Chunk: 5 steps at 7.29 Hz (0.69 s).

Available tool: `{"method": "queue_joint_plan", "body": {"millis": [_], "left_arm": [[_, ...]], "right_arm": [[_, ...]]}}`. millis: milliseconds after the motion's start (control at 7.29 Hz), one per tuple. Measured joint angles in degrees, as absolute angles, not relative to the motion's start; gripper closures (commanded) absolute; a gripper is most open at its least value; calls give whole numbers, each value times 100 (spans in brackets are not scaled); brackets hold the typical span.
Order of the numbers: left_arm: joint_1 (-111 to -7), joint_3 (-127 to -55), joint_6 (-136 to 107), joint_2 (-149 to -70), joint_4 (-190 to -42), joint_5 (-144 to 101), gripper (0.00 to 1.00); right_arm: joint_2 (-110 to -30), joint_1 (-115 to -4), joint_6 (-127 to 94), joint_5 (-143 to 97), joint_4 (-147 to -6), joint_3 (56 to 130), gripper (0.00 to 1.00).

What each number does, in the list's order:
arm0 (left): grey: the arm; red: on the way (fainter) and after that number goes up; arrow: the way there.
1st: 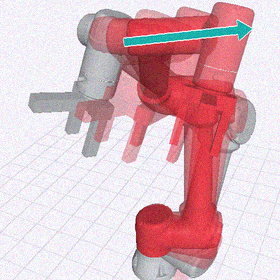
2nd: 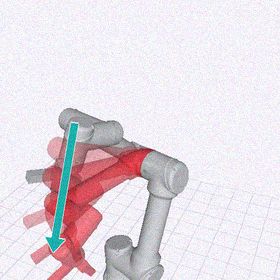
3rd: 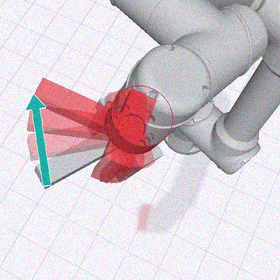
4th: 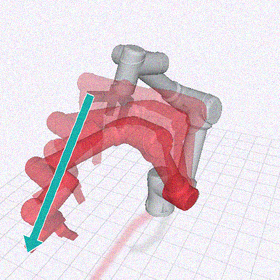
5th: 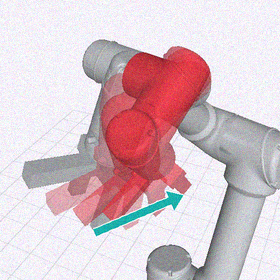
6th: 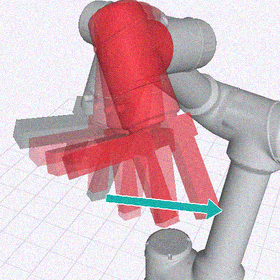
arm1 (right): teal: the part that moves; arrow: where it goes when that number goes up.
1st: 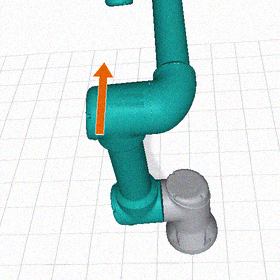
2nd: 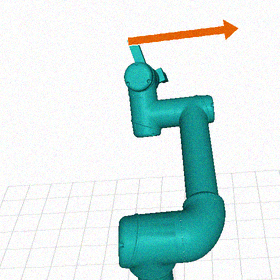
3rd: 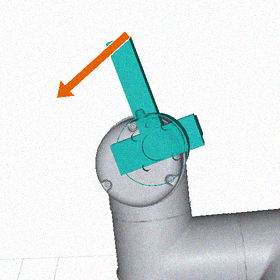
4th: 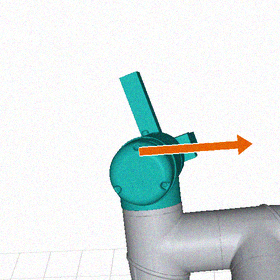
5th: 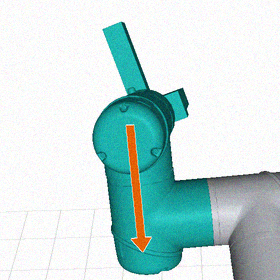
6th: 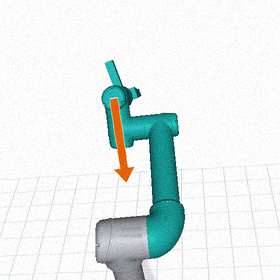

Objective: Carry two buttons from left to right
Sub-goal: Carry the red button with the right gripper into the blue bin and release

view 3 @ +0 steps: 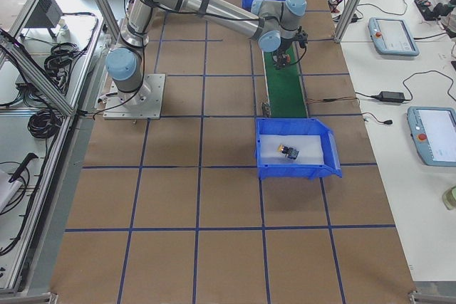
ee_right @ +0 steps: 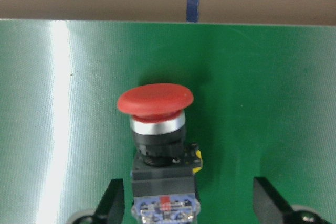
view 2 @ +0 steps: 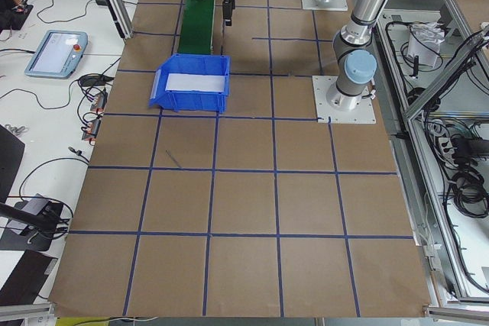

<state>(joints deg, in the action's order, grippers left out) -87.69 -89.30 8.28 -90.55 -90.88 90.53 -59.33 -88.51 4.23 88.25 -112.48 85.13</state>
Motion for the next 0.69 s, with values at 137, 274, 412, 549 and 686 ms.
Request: {"method": "queue_joint_plan", "body": {"millis": [137,274,412,549,686], "left_arm": [[-8770,-8930,830,-9054,-9088,9053,0],[-8771,-8930,830,-9053,-9088,9054,0],[-8771,-8930,831,-9053,-9088,9058,0],[-8770,-8930,830,-9053,-9088,9060,0],[-8769,-8930,833,-9053,-9088,9061,0]], "right_arm": [[-5942,-8840,435,8834,-11249,8489,77],[-5953,-8831,442,8843,-11250,8452,80],[-5968,-8806,455,8856,-11229,8356,80],[-5999,-8737,472,8885,-11132,8199,80],[-6094,-8563,599,9032,-10925,7966,80]]}}
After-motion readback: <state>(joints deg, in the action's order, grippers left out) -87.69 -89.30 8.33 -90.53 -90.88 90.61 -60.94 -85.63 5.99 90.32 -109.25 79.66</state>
